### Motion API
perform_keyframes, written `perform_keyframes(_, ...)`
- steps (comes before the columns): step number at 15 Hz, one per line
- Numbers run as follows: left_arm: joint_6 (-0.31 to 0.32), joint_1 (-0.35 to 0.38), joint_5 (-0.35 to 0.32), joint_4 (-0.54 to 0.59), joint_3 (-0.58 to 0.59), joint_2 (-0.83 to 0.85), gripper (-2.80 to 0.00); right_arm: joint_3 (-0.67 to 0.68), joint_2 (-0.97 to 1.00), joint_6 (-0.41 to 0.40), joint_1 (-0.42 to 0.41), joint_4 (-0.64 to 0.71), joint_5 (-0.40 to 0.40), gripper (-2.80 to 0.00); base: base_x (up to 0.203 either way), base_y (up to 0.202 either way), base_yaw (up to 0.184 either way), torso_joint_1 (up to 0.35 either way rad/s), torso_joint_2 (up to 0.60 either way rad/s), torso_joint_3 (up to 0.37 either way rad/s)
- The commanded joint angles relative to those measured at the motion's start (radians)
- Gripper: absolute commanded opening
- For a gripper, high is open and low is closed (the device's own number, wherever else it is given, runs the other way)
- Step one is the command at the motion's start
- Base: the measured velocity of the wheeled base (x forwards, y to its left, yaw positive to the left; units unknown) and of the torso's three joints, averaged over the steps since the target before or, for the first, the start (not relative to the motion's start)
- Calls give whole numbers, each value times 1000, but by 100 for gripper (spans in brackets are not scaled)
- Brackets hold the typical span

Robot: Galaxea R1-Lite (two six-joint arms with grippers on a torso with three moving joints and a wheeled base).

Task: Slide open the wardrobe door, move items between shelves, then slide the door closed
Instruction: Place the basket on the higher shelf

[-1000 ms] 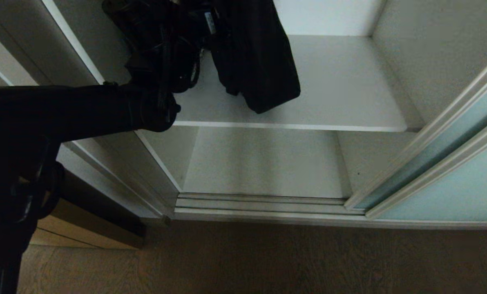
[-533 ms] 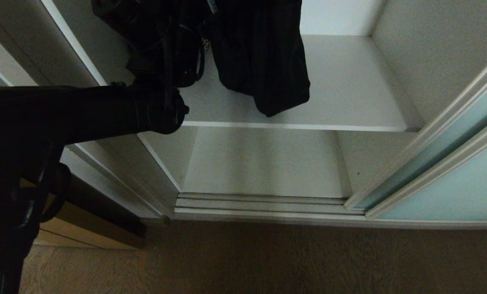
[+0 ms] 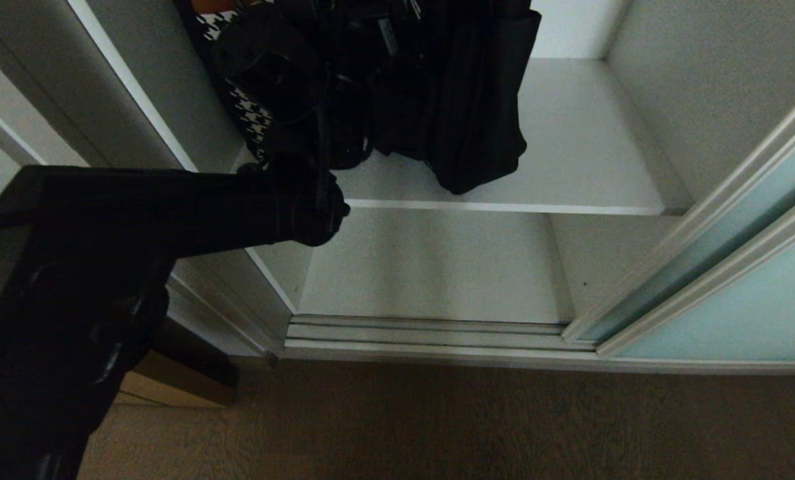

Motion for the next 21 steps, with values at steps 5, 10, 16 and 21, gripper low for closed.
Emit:
perform_keyframes(5, 3, -47, 1, -21, 0, 105, 0, 0, 0, -1, -1, 0, 1, -280, 0, 0, 0, 0, 0, 0)
perform_keyframes(10, 24, -61, 18, -89, -1, 73, 0, 0, 0, -1, 0, 0, 1, -280, 0, 0, 0, 0, 0, 0)
perform_keyframes(16, 38, -88, 37, -71, 0, 38, 0, 0, 0, -1, 0, 0, 1, -280, 0, 0, 0, 0, 0, 0)
perform_keyframes(21, 34, -99, 39, -47, 0, 10, 0, 0, 0, -1, 0, 0, 1, -280, 0, 0, 0, 0, 0, 0)
